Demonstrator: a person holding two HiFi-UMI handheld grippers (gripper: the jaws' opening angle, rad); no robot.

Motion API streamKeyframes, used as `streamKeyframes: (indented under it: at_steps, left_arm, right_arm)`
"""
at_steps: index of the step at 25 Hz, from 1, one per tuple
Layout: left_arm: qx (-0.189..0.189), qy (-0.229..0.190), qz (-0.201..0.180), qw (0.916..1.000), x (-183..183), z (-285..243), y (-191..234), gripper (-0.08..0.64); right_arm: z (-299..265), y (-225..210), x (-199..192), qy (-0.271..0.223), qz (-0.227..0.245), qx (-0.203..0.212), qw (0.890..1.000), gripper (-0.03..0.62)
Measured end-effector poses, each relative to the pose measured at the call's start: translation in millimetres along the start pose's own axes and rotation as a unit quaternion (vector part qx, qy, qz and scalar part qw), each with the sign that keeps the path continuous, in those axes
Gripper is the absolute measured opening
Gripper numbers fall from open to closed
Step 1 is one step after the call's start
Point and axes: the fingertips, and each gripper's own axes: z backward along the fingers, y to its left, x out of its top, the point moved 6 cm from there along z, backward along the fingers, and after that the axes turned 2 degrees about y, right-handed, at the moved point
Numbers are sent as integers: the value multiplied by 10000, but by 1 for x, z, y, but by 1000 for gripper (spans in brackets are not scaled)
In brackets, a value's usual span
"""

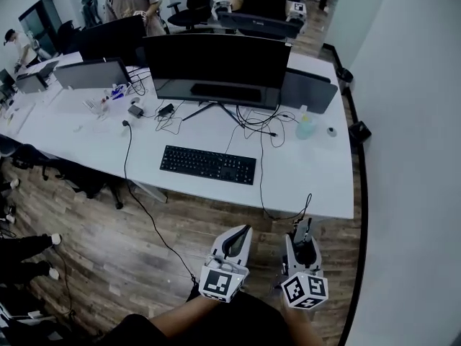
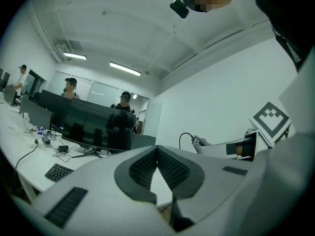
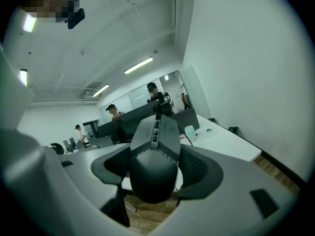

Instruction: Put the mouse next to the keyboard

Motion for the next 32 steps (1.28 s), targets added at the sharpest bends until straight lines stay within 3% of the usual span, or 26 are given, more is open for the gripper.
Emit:
streamKeyframes:
  at_steps: [16,26,32]
  left_arm:
    - [-821,216,-176,9962,16,-115,73,7]
    - [-739,373,-158,9964,-3,-155,90,6]
    - [-549,568,-149,9968,-13,-182,96,6]
  right_arm:
    - [-109,-7,16,186,-221,-826,9962,307]
    - [-168,-38,-2,485,-22,-959,9942,307]
    - [-207,-61,-24,917,148,-878,9918,307]
